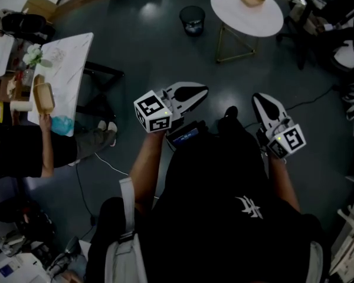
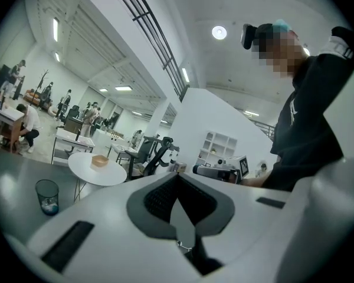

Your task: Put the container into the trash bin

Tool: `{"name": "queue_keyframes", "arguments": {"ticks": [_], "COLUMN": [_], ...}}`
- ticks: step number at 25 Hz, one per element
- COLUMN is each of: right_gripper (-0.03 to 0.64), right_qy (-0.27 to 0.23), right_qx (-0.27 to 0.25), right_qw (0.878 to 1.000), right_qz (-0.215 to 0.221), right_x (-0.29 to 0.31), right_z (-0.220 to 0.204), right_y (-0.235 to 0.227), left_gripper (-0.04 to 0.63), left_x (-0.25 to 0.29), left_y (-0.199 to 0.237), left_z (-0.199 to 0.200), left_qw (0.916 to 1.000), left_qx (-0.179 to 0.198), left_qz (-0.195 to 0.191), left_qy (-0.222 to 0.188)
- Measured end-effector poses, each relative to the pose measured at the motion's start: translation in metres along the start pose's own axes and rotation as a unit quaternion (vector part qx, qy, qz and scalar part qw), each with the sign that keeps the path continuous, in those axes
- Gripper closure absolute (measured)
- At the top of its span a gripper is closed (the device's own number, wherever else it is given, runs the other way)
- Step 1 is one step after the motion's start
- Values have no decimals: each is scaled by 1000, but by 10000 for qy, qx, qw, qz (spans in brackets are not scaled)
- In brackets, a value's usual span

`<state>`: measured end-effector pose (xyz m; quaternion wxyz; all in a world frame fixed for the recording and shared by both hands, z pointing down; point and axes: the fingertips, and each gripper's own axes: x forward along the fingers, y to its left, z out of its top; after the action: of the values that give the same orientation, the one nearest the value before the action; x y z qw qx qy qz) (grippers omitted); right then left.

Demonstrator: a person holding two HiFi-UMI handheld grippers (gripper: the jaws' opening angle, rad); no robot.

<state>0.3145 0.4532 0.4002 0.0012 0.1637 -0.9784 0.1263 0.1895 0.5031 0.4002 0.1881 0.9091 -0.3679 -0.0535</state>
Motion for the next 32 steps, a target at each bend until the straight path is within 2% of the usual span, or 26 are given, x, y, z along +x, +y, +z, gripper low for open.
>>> {"name": "queue_keyframes", "arguments": {"ticks": [16,22,25,32], "right_gripper": [575,575,575,575], "right_qy": [-52,-48,94,171], "right_qx": [-65,-51,-10,138], "right_qw": [9991,9984,9985,9976], "right_qz": [419,556,537,649], "right_x": [62,61,61,70], "right_z": [43,66,65,57], "right_y": [-126,-183,-212,-248], "left_gripper": [592,592,592,592], "left_x": [88,138,159,183], "left_y": [97,119,131,151], "left_z": [57,87,95,94], "left_qw": [9994,9984,9978,9967], "left_qx": [26,112,129,28], "left_qz": [333,553,652,812], "left_qy": [-55,-14,-16,40]}}
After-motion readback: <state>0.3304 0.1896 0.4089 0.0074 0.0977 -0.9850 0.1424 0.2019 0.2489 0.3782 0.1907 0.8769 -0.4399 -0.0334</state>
